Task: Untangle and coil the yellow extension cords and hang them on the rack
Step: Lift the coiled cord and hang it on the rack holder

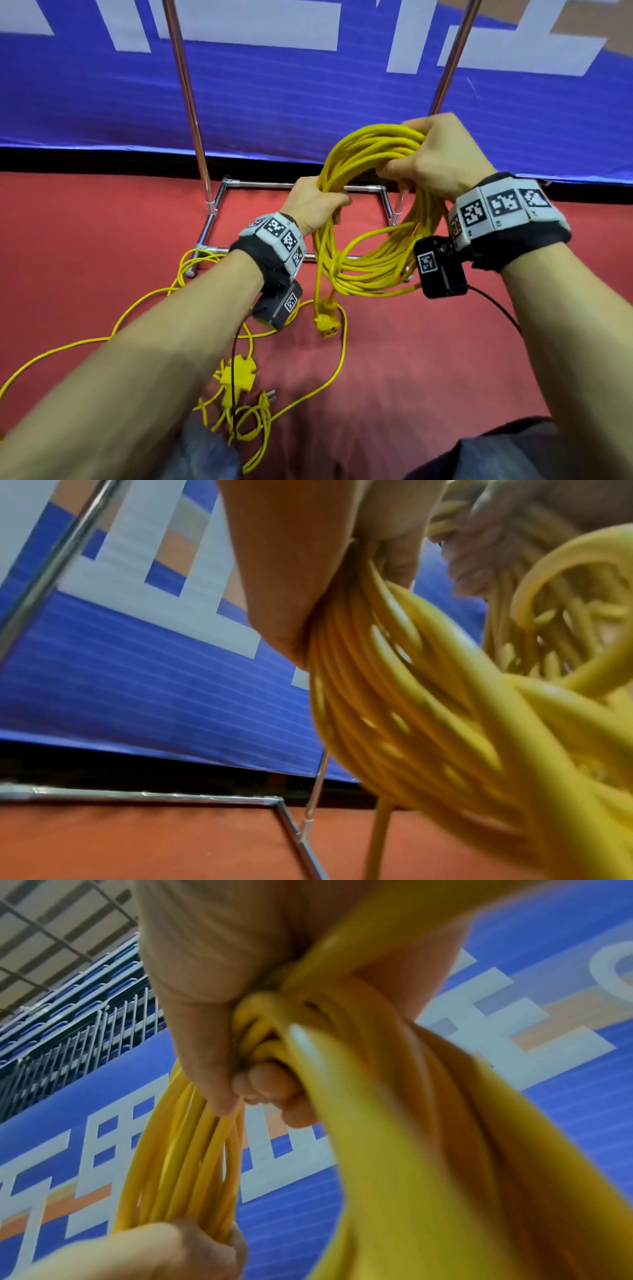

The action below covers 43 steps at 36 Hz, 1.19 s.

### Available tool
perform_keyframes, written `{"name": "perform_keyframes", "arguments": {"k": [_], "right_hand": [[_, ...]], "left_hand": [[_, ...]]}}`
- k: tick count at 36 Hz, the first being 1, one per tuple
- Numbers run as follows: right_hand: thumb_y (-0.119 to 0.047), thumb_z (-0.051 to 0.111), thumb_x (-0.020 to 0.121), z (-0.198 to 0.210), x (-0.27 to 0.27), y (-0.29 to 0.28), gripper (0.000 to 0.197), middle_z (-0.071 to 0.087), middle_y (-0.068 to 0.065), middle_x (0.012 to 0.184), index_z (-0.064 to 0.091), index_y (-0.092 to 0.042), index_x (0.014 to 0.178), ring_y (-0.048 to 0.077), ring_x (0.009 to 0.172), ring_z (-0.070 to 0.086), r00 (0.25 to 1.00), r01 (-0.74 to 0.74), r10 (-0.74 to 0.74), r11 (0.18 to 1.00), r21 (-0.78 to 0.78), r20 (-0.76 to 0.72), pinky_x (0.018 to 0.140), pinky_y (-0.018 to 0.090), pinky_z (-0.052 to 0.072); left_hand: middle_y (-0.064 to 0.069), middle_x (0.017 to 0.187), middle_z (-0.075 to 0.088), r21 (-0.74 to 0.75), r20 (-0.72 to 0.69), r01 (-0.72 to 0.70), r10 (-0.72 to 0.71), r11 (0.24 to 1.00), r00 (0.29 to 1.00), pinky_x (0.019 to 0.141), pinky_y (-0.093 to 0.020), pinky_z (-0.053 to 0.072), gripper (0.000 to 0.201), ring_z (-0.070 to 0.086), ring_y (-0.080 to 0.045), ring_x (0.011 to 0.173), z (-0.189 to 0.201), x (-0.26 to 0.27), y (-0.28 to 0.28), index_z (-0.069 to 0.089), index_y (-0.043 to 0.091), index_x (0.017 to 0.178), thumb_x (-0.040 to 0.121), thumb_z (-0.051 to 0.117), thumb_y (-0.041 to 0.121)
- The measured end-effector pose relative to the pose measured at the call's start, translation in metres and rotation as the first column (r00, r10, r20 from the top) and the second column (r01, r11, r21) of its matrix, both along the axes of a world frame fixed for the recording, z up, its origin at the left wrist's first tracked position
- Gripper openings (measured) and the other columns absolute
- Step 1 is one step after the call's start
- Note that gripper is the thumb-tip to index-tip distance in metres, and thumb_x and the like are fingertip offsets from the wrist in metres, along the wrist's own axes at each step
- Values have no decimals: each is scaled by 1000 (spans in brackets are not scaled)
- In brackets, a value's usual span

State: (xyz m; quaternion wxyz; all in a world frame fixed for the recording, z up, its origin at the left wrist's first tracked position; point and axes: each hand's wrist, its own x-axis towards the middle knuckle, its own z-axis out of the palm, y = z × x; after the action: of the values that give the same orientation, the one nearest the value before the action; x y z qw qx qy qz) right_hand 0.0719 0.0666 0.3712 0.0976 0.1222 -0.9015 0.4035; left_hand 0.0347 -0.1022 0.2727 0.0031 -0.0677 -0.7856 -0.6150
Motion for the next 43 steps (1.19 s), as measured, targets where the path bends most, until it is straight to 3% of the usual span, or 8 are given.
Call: {"name": "perform_keyframes", "arguments": {"k": [13, 18, 21, 24, 30, 34, 39, 43], "right_hand": [[-68, 75, 61, -30, -6, 25, 127, 50, -2, 135, 8, -15, 154, 9, 122, 51, 981, 114, -107, 993, -33, 160, 104, 29, 40], [-62, 73, 70, -51, -1, 19, 119, 61, -4, 115, 7, -9, 154, 6, 99, 61, 962, 186, -74, 881, -435, 262, 86, 28, 46], [-61, 81, 60, -63, 5, 15, 94, 61, 5, 95, 47, -10, 132, 19, 83, 57, 933, 142, 116, 751, -645, 341, 72, 33, 45], [-45, 84, 59, -77, 9, 6, 49, 65, 2, 85, 61, -21, 95, 18, 79, 64, 878, 122, 252, 705, -699, 407, 80, 37, 47], [5, 66, 77, -76, 1, -16, 25, 66, 13, 72, 60, -3, 100, 35, 80, 68, 915, 262, 154, 477, -839, 374, 82, 53, 55], [11, 55, 82, -67, -8, -6, 17, 53, 3, 46, 58, -6, 85, 14, 40, 55, 944, 302, -42, 509, -806, 327, 44, 25, 49], [7, 59, 76, -54, -14, 9, 13, 46, 9, 51, 56, -5, 79, 18, 37, 47, 981, 181, -87, 723, -666, 172, 42, 26, 40], [5, 61, 79, -57, -14, 9, 16, 48, 7, 49, 57, -9, 75, 18, 35, 47, 983, 181, -129, 823, -539, 132, 39, 23, 38]], "left_hand": [[1, 38, 40, 432, 143, -253, 211, 866, 967, 47, -28, 42, 17, 39, -14, 33, 8, -12, -16, 53, 7, 70, 84, 59, 0], [0, 39, 40, 541, 188, -294, 227, 788, 955, 42, -25, 42, 21, 39, -14, 35, 7, -16, -20, 51, 7, 68, 85, 58, -1], [0, 37, 40, 594, 251, -342, 235, 728, 939, 42, -24, 42, 21, 40, -14, 34, 5, -18, -19, 51, 6, 68, 86, 58, 0], [-1, 38, 39, 656, 358, -381, 176, 651, 917, 43, -23, 43, 22, 39, -14, 32, 4, -19, -16, 49, 6, 67, 87, 57, 1], [-3, 43, 46, 710, 371, -297, 20, 639, 928, 50, -28, 51, 23, 49, -15, 38, -3, -12, -5, 51, 6, 67, 89, 56, -2], [-12, 69, 65, 652, 274, -108, -100, 750, 956, 66, -33, 53, 23, 66, -23, 64, -3, -1, -6, 60, 7, 90, 73, 69, -4], [-9, 84, 63, 759, 163, -53, -111, 649, 980, 64, -37, 54, 26, 66, -26, 68, 12, -1, -20, 63, 15, 91, 72, 69, -2], [-10, 71, 61, 620, 129, -14, -85, 784, 988, 54, -32, 54, 34, 62, -21, 52, 11, 3, -24, 57, 8, 91, 63, 72, -4]]}}
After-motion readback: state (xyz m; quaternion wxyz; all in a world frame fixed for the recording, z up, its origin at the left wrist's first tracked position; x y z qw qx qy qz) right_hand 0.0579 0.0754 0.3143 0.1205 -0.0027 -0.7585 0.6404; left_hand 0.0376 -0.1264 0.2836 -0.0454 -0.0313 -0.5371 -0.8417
